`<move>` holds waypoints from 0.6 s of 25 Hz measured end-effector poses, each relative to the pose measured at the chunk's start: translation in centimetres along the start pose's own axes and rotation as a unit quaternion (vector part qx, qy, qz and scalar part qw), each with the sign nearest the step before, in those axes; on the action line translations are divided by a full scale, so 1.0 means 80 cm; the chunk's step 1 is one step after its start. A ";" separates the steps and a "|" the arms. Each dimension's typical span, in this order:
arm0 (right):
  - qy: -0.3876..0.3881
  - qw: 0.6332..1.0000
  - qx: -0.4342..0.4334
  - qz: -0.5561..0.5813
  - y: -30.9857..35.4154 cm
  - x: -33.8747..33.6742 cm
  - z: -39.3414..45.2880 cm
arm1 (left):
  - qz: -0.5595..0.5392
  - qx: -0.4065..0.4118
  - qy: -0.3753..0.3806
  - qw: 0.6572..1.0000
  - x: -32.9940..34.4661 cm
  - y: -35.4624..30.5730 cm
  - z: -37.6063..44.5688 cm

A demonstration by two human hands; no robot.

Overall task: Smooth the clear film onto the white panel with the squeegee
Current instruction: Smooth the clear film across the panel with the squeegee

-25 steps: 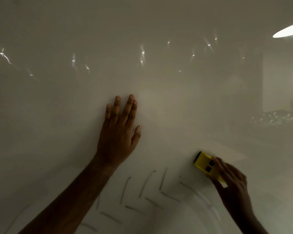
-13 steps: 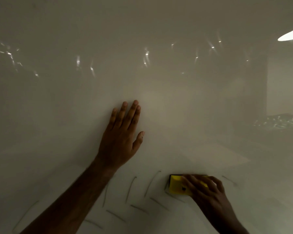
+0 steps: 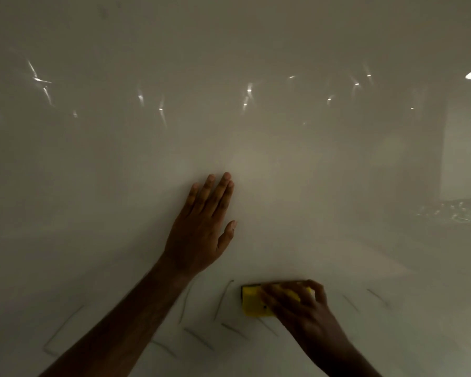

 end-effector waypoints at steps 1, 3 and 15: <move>0.008 1.000 -0.013 -0.006 -0.001 0.006 -0.013 | -0.001 -0.004 0.000 1.000 0.001 0.009 -0.009; 0.013 1.000 -0.013 -0.011 -0.019 0.001 -0.028 | -0.005 -0.020 0.000 1.000 0.003 0.035 -0.033; -0.003 0.998 -0.039 0.043 0.036 -0.006 0.036 | 0.000 -0.075 0.002 0.997 0.010 0.110 -0.113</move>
Point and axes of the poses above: each hand's wrist, its own z-axis towards the middle knuckle, its own x-axis out of the palm, y = z × x, the point moved 8 cm from there along z, towards the middle knuckle, and after that the axes turned 11 degrees about y, right-handed, at the moved point
